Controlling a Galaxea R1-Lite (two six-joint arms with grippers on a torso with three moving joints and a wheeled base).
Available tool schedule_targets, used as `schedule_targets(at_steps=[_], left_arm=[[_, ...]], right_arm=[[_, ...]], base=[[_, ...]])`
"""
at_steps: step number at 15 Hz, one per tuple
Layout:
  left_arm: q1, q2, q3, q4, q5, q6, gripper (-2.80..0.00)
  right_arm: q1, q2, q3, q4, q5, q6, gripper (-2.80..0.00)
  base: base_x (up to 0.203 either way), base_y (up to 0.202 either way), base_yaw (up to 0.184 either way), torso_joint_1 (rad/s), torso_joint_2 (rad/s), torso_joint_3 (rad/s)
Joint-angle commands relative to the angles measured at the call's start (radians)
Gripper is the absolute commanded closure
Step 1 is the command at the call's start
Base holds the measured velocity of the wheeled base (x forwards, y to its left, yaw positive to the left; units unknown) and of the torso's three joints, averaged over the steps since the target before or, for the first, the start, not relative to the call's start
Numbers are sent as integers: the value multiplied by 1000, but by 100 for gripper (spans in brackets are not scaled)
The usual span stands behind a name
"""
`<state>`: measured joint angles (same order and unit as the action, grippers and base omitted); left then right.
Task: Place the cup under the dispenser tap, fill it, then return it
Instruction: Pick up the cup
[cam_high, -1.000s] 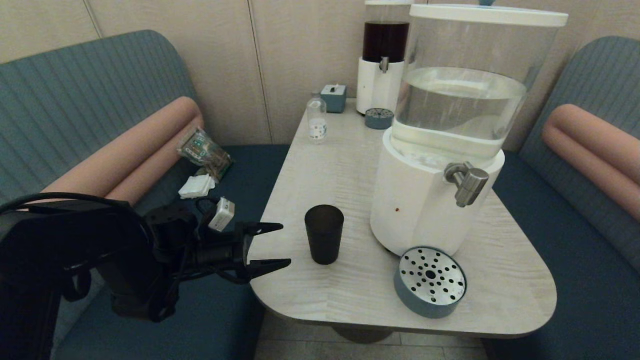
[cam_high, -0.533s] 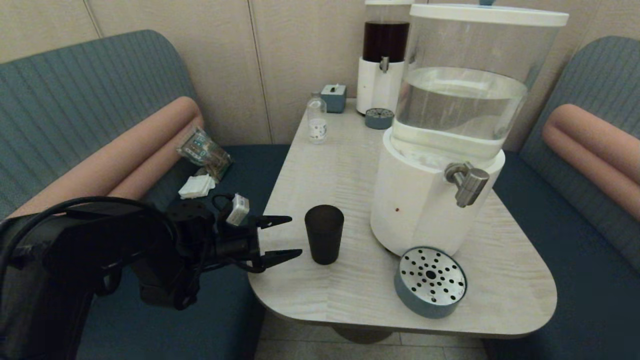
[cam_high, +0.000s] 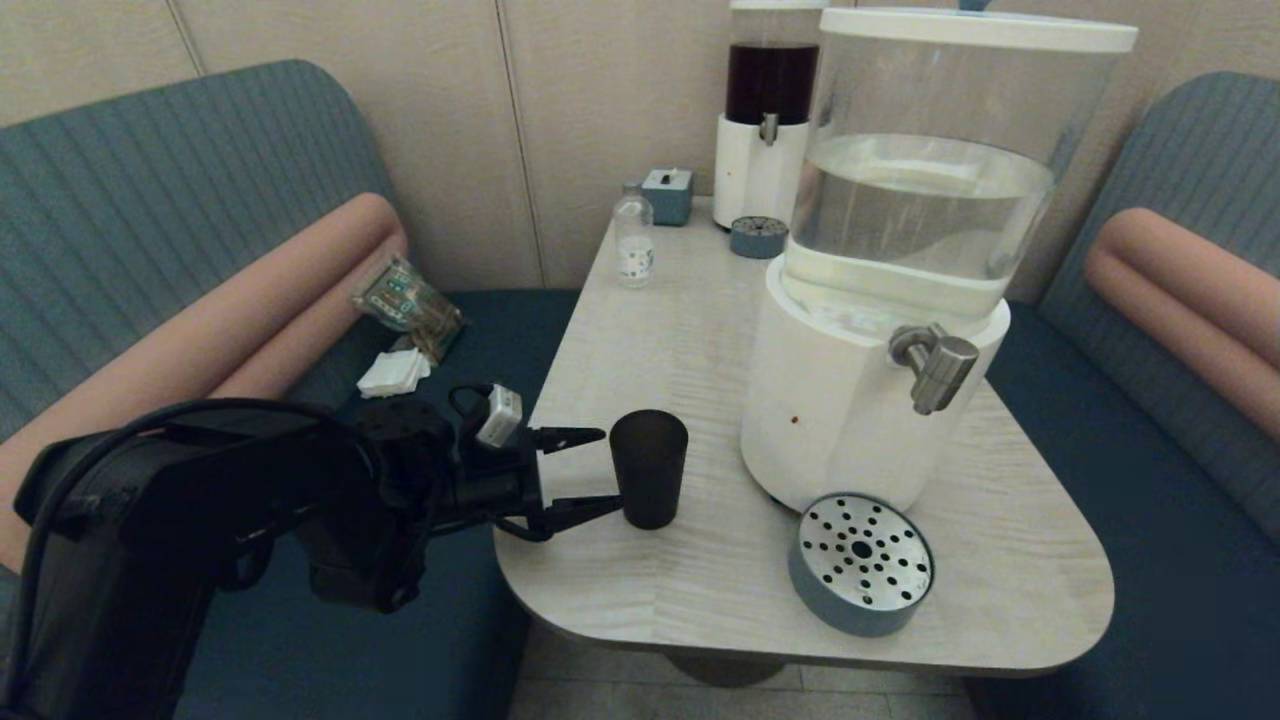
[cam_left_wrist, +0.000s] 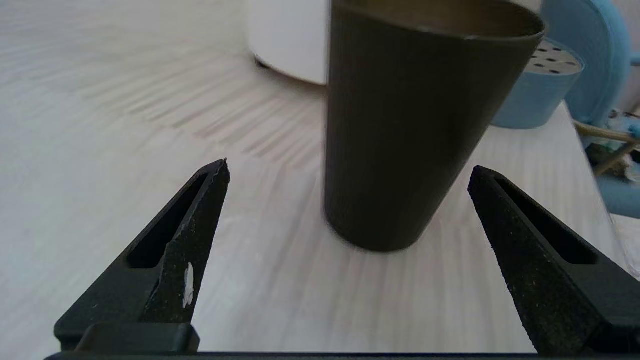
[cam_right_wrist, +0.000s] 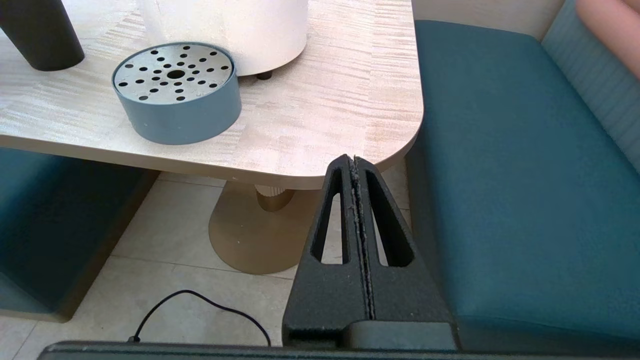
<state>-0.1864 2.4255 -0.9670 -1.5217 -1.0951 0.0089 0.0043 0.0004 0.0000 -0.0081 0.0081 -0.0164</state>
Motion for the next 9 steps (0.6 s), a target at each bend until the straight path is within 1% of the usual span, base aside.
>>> schedule_targets(at_steps=[1,4,9], left_arm=[[-16,3,-1,-8,-2,0,-280],[-53,-4,14,-8,7,0,-280],[-101,20,-36,-8,70,-7,-280]], right_arm=[[0,-2,0,0,0,0,0],[0,-2,0,0,1,0,0],[0,-2,0,0,0,0,0]], base=[[0,0,0,0,0,0],[0,0,0,0,0,0],[0,0,0,0,0,0]])
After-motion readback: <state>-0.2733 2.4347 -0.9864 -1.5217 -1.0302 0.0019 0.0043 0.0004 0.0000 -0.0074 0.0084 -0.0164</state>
